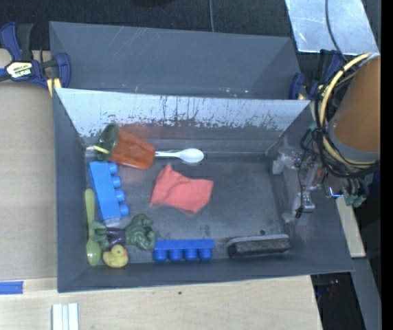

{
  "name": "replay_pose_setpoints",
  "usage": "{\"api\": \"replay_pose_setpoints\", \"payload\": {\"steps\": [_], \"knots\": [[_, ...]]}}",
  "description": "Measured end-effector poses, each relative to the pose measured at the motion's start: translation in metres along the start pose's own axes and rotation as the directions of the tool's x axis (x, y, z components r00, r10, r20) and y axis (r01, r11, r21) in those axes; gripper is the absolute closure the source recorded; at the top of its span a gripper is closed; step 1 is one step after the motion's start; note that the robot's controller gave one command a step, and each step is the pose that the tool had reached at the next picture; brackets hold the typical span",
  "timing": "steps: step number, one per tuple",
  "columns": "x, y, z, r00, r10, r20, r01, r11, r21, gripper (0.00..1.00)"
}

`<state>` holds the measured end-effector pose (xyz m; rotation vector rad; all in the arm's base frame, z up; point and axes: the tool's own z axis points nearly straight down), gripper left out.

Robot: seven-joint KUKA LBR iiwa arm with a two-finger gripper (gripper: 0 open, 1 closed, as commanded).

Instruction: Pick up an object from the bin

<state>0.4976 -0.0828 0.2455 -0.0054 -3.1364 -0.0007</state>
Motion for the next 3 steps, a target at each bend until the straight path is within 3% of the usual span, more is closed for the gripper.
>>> {"api": "replay_pose_setpoints", "payload": {"steps": [1, 2, 3], "knots": [[-0.002, 0.0, -0.005, 1.0, -0.003, 0.009, 0.003, 1.0, 0.001, 0.0], [-0.014, 0.023, 0.049, 0.996, 0.084, 0.014, -0.084, 0.996, 0.0, 0.0], [-0.021, 0.034, 0.07, 1.0, 0.021, 0.012, -0.021, 1.0, 0.002, 0.0]]}}
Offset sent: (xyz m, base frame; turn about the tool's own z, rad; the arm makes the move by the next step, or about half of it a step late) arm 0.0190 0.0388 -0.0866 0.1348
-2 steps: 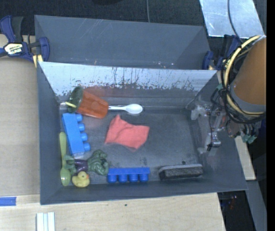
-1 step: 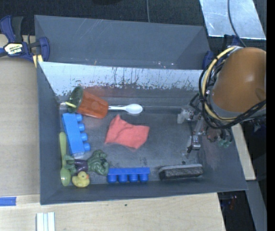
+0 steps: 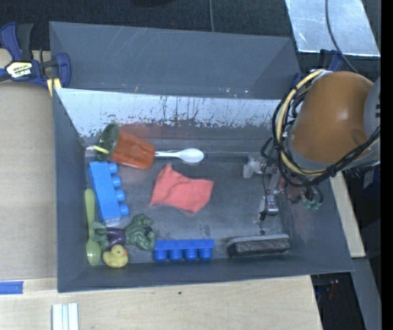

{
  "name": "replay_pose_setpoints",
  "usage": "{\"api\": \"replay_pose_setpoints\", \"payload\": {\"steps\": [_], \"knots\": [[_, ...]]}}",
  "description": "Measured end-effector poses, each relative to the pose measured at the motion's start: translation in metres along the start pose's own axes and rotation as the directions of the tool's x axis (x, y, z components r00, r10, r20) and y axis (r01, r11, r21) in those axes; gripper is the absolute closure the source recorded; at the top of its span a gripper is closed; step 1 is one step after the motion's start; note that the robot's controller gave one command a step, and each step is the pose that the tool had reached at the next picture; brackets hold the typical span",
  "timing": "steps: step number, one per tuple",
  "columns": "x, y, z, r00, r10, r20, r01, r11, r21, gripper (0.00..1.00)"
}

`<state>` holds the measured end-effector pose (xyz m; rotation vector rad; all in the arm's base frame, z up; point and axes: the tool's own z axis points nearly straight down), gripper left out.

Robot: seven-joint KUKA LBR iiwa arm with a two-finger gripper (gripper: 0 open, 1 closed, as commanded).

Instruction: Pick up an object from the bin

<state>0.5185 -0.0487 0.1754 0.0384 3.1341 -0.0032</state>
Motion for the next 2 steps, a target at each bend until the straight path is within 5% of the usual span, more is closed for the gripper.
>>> {"api": "replay_pose_setpoints", "payload": {"steps": [1, 2], "knots": [[0.004, 0.058, 0.071, 0.995, 0.102, 0.001, -0.102, 0.995, -0.002, 0.0], [0.019, 0.083, 0.079, 0.977, 0.214, 0.016, -0.214, 0.977, 0.0, 0.0]]}}
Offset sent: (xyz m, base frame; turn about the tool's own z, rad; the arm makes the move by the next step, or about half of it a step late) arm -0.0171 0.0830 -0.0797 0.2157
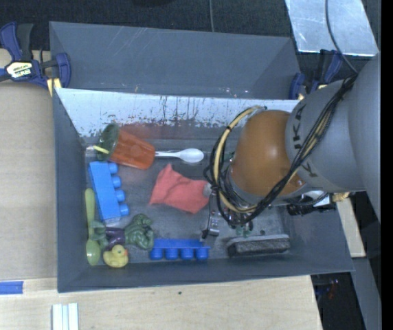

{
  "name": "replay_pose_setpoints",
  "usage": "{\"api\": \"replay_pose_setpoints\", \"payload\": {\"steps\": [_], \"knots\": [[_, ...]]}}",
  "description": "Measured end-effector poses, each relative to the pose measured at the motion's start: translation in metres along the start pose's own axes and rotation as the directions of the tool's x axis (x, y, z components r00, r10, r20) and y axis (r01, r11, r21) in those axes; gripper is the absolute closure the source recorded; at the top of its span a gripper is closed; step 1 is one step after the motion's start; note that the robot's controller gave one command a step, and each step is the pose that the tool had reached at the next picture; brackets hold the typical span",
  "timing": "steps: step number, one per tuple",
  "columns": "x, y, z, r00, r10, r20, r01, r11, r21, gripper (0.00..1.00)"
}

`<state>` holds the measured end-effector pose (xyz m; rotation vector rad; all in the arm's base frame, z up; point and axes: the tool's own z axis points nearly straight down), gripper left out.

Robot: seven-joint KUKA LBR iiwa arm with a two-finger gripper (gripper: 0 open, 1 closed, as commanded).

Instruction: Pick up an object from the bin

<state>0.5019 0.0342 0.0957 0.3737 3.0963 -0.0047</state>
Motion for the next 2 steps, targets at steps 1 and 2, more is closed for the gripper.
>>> {"api": "replay_pose_setpoints", "payload": {"steps": [1, 2], "knots": [[-0.0243, 0.1145, 0.0245, 0.983, -0.185, -0.009, 0.185, 0.983, -0.007, 1.0], [-0.0243, 0.1144, 0.0245, 0.983, -0.185, -0.009, 0.185, 0.983, -0.007, 1.0]]}}
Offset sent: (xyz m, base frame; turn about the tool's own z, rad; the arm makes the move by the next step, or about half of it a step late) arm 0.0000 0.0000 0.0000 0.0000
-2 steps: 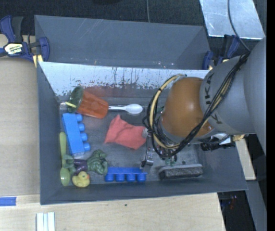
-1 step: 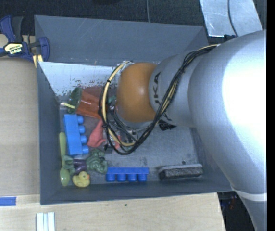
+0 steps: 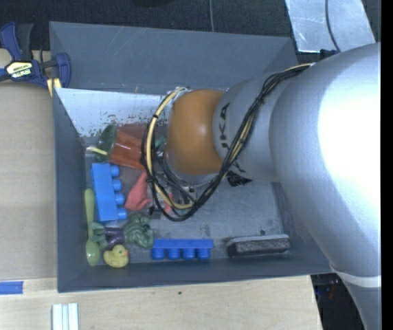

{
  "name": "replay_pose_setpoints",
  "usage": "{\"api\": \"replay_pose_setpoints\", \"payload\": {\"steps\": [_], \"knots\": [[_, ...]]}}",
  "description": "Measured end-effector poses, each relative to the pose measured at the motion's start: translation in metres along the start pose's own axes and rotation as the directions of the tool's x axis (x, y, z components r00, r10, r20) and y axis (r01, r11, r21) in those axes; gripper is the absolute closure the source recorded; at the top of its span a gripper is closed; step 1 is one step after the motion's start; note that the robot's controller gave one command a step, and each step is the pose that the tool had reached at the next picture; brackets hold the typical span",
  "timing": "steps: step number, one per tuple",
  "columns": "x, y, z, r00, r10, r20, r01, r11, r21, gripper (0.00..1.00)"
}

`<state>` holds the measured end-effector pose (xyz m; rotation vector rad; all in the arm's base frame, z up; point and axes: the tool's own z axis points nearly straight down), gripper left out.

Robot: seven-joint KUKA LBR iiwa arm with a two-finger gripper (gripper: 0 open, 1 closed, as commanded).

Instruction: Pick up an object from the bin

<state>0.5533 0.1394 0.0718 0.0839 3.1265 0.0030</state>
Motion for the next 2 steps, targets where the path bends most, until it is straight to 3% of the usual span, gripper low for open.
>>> {"api": "replay_pose_setpoints", "payload": {"steps": [1, 2], "knots": [[0.004, 0.001, -0.072, 1.0, -0.008, -0.004, 0.008, 1.0, 0.002, 1.0], [-0.009, 0.007, -0.148, 1.0, -0.016, -0.005, 0.016, 1.0, 0.002, 1.0]]}}
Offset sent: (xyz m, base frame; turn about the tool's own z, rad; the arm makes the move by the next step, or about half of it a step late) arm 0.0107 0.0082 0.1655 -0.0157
